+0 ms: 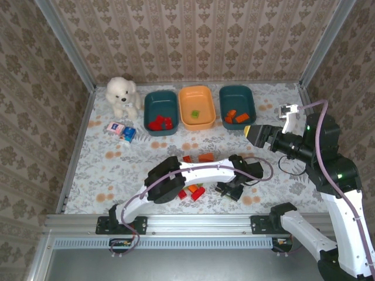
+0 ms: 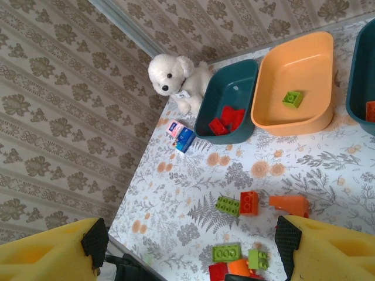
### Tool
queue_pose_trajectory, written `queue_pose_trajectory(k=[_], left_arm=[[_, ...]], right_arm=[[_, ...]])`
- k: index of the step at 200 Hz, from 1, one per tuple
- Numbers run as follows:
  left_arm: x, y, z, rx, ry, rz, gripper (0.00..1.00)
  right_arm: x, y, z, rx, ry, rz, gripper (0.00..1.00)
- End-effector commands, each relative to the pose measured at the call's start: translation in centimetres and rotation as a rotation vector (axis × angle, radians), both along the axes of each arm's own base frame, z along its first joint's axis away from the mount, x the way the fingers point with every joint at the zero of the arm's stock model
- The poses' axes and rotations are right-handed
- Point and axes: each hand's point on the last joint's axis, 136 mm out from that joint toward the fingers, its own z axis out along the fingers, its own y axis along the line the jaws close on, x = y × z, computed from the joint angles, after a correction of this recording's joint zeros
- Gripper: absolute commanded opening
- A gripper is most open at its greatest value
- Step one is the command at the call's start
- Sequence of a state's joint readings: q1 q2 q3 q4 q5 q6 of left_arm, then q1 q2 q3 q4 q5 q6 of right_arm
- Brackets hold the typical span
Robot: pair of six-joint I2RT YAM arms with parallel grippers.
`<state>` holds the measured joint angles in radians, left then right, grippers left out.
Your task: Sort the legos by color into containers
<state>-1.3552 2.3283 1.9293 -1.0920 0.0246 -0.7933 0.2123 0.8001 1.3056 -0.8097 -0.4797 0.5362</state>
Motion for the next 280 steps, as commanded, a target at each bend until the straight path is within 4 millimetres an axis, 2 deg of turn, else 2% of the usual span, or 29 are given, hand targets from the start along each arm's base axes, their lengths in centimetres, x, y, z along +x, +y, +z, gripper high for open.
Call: queue_pose_trajectory(k=[1,20,39,58,81,100,122,150,168,190,216,236,255,280], left_arm=[[0.2,-0.1,-0.4,0.028,-0.019,-0.026,0.45],[0.4,-0.2,-0.3,0.028,-0.027,-0.032,0.33],[1.1,0.0,0.5,0.024,-0.049,-0.026,0.30],[2.0,0.5,1.8,0.004,-0.059,0.001,0.28],[4.2,1.3,4.8,-0.038,-0.093,0.047,0.27],[6.9,2.5,7.8,-0.077,-0.129,0.102,0.26],[10.7,4.3,11.2,-0.140,-0.168,0.180,0.26],[16.4,6.4,15.0,-0.257,-0.210,0.281,0.26],[20.2,7.5,16.9,-0.330,-0.248,0.323,0.26],[25.0,8.6,17.7,-0.404,-0.294,0.363,0.26],[30.3,9.4,17.1,-0.452,-0.328,0.410,0.26],[33.7,9.8,15.6,-0.442,-0.344,0.425,0.26],[35.9,9.8,13.8,-0.430,-0.327,0.447,0.26],[37.6,9.7,11.1,-0.411,-0.300,0.473,0.26]], right_arm=[[-0.2,0.3,0.6,0.029,-0.017,0.017,0.78],[-0.3,0.2,0.5,0.027,-0.017,0.010,0.78],[-0.5,0.1,1.1,0.029,-0.032,0.003,0.78],[-0.6,-0.2,2.9,0.032,-0.087,-0.010,0.78],[-0.6,-0.4,5.9,0.049,-0.156,-0.024,0.78],[-0.8,-0.2,7.9,0.062,-0.184,-0.006,0.78],[-1.1,0.3,8.4,0.074,-0.180,0.029,0.78],[-1.0,0.8,6.5,0.077,-0.126,0.054,0.78],[0.3,1.3,4.3,0.069,-0.051,0.062,0.78],[2.4,2.2,2.4,0.086,-0.001,0.082,0.78],[5.2,2.8,-0.7,0.069,0.069,0.078,0.78],[7.0,3.3,-3.5,0.008,0.144,0.068,0.77],[8.3,3.9,-5.3,-0.034,0.190,0.070,0.77],[9.3,4.5,-6.2,-0.052,0.207,0.075,0.77]])
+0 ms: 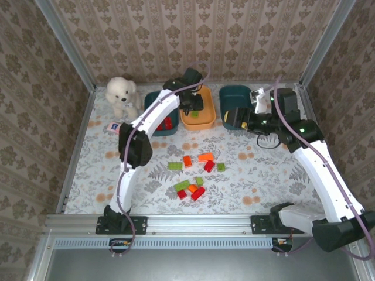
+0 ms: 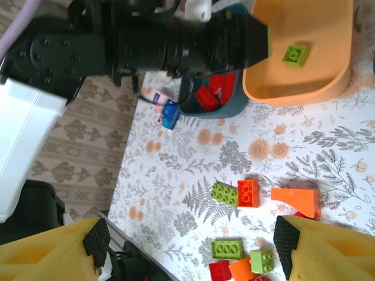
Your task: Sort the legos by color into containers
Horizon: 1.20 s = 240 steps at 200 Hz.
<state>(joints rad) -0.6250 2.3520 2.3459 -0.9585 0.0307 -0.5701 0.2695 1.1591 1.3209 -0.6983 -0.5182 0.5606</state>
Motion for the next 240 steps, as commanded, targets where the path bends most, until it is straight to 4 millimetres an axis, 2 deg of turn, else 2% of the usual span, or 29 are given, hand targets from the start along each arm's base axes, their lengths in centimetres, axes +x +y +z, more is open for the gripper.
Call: queue_pose_trajectory(k=[1,16,50,120,161,177,210,240], left_arm=[[0.6,-0.3,-1.7,0.005,0.035,-0.026,0.26],[1.0,-0.1,-3.2,0.015,0.060,-0.007,0.26],[0.3,0.6,-6.6,0.066,0.135,0.030,0.25],[-0.3,0.8,-9.0,0.100,0.187,0.049,0.26],[-1.0,1.0,-9.4,0.122,0.210,0.057,0.26],[-1.0,0.9,-9.4,0.116,0.213,0.057,0.31],[-0.7,0.4,-8.6,0.093,0.198,0.047,0.48],[-0.3,0.0,-6.6,0.061,0.171,0.047,0.53]], right_arm=[[0.8,0.2,0.1,-0.029,-0.039,-0.002,0.77],[1.0,0.3,-0.4,-0.033,-0.025,-0.002,0.77],[1.3,0.3,-2.2,-0.055,0.009,-0.001,0.77],[1.8,0.4,-2.8,-0.063,0.018,-0.002,0.77],[2.0,0.3,-3.1,-0.064,0.023,-0.009,0.77],[2.1,0.4,-3.2,-0.062,0.025,-0.009,0.77],[2.0,0.3,-3.5,-0.074,0.031,-0.005,0.77],[1.7,0.1,-3.6,-0.097,0.028,0.002,0.77]])
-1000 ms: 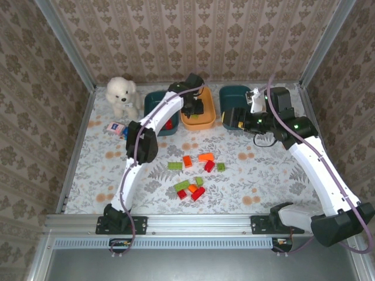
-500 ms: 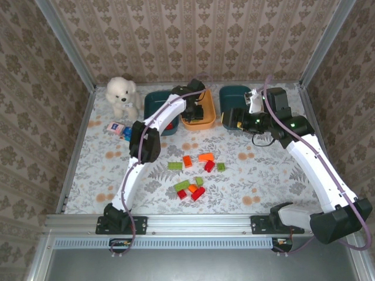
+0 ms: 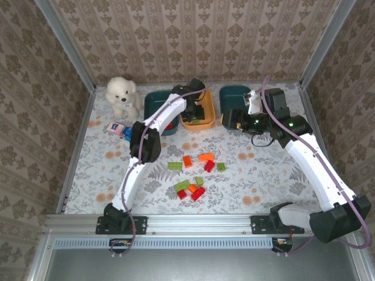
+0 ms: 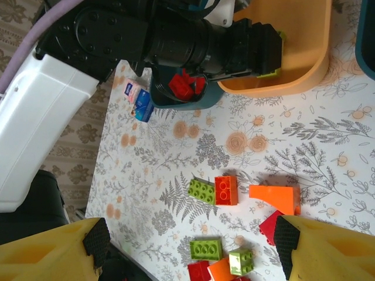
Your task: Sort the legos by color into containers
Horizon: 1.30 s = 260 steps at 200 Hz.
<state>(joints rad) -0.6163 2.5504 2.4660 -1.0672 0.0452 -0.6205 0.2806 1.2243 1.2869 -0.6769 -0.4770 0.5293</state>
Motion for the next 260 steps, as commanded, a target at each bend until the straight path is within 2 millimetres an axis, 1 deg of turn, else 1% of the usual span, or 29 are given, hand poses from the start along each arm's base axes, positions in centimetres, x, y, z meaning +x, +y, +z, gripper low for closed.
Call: queue_pose_trajectory(k=[1,19,37,53,75,79,85,91,96,104,106,111,116,129,130,136,139,147,149,153,156,162,177,191,203,210,221,234,260], left_arm=[[-0.1,-0.4,1.3,-0.021,-0.003,0.000,0.53],[0.2,-0.5,3.0,-0.047,-0.030,0.008,0.54],[0.4,-0.8,5.4,-0.085,-0.069,0.015,0.56],[0.5,-0.8,8.2,-0.132,-0.105,0.035,0.58],[0.8,0.4,12.9,-0.201,-0.168,0.089,0.60],[0.8,0.9,14.0,-0.219,-0.182,0.105,0.60],[0.7,1.5,14.7,-0.236,-0.185,0.131,0.60],[0.6,2.3,16.3,-0.266,-0.211,0.154,0.60],[0.6,3.2,16.5,-0.277,-0.214,0.182,0.60],[0.1,4.6,17.8,-0.309,-0.236,0.222,0.60],[0.0,4.8,17.6,-0.310,-0.234,0.228,0.60],[-0.5,6.0,18.5,-0.327,-0.254,0.255,0.60],[-0.9,7.0,18.5,-0.338,-0.258,0.284,0.61],[-2.9,9.8,19.3,-0.364,-0.285,0.337,0.61],[-3.0,9.9,19.6,-0.369,-0.293,0.339,0.61],[-4.1,11.1,19.3,-0.370,-0.296,0.354,0.62],[-4.7,11.5,19.3,-0.373,-0.299,0.356,0.62],[-6.5,12.4,19.4,-0.382,-0.309,0.357,0.62],[-6.5,13.4,19.5,-0.383,-0.320,0.376,0.62],[-7.3,14.2,19.1,-0.381,-0.318,0.386,0.62],[-7.9,14.5,18.7,-0.379,-0.313,0.387,0.63],[-9.4,15.3,18.9,-0.390,-0.322,0.385,0.62],[-13.0,16.9,18.2,-0.382,-0.314,0.377,0.64],[-16.4,18.8,17.3,-0.355,-0.289,0.393,0.65],[-19.0,20.2,16.2,-0.339,-0.270,0.410,0.65],[-20.3,20.9,15.9,-0.343,-0.274,0.421,0.65],[-22.0,21.4,15.6,-0.365,-0.275,0.428,0.65],[-23.4,21.5,15.3,-0.405,-0.276,0.420,0.66],[-25.4,21.6,15.1,-0.451,-0.277,0.393,0.66]], right_arm=[[0.1,-0.1,-0.3,-0.035,-0.020,0.008,0.77],[0.0,-0.3,-0.2,-0.055,-0.030,0.012,0.77],[0.0,-0.5,-0.1,-0.078,-0.043,0.017,0.77],[0.0,-0.6,-0.2,-0.105,-0.055,0.027,0.76],[-0.5,0.0,-0.9,-0.221,-0.082,0.085,0.75],[-0.6,0.3,-1.1,-0.247,-0.086,0.100,0.75],[-0.8,0.8,-1.4,-0.281,-0.092,0.128,0.75],[-1.1,1.5,-1.7,-0.309,-0.095,0.156,0.75],[-1.3,2.1,-2.0,-0.327,-0.097,0.180,0.74],[-1.6,3.1,-2.6,-0.348,-0.095,0.211,0.74],[-1.7,3.3,-2.7,-0.353,-0.097,0.217,0.74],[-1.9,3.9,-3.1,-0.366,-0.099,0.235,0.73],[-2.1,4.6,-3.6,-0.378,-0.100,0.254,0.73],[-2.8,6.3,-5.0,-0.417,-0.095,0.306,0.73],[-2.8,6.4,-5.1,-0.418,-0.094,0.308,0.73],[-3.3,7.4,-5.7,-0.431,-0.091,0.335,0.73],[-3.2,8.0,-6.9,-0.447,-0.066,0.348,0.73],[-3.6,9.0,-8.2,-0.470,-0.041,0.367,0.73],[-3.7,9.2,-8.5,-0.475,-0.034,0.369,0.72],[-3.8,9.6,-9.0,-0.479,-0.025,0.373,0.72],[-3.9,9.9,-9.4,-0.481,-0.018,0.376,0.72],[-4.1,10.7,-10.4,-0.477,0.000,0.391,0.72],[-4.7,12.1,-11.7,-0.471,0.014,0.420,0.70],[-5.5,13.0,-13.3,-0.493,0.038,0.454,0.70],[-5.8,13.2,-14.8,-0.514,0.076,0.457,0.69],[-5.7,13.2,-15.5,-0.517,0.093,0.447,0.68],[-5.2,13.5,-16.6,-0.525,0.115,0.429,0.68],[-4.7,14.3,-17.8,-0.524,0.144,0.428,0.67],[-3.8,15.7,-20.6,-0.526,0.212,0.413,0.65]])
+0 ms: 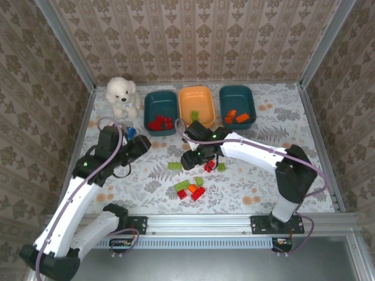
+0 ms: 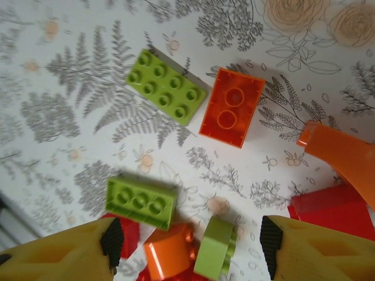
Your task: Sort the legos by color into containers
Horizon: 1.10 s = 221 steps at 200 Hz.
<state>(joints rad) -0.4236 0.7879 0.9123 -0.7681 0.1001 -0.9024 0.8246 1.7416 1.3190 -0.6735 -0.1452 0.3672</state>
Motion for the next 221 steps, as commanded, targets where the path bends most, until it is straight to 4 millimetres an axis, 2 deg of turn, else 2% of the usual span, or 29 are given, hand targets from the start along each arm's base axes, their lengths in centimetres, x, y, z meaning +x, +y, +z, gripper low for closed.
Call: queue_pose_trajectory(k=[1,31,66,134,180,221], left_arm=[[-1.7,0.0,-0.8,-0.038,0.032,-0.015,0.66],[-2.7,0.4,-0.2,-0.046,0.009,-0.024,0.66],[-3.2,0.6,0.2,-0.068,-0.004,-0.015,0.66],[-3.3,0.2,0.6,-0.089,-0.013,-0.029,0.66],[-2.7,-0.4,1.0,-0.102,-0.022,-0.045,0.66],[-2.4,-0.8,1.1,-0.113,-0.028,-0.053,0.66]], right_arm=[[1.5,1.3,-1.8,-0.001,0.023,-0.056,0.65],[3.4,1.3,-3.1,-0.075,-0.003,-0.106,0.65],[4.4,0.9,-4.7,-0.147,-0.004,-0.144,0.67],[5.1,1.7,-6.6,-0.173,0.015,-0.140,0.64],[5.5,1.1,-7.4,-0.203,0.024,-0.155,0.56],[5.5,0.8,-7.9,-0.226,0.027,-0.151,0.54]])
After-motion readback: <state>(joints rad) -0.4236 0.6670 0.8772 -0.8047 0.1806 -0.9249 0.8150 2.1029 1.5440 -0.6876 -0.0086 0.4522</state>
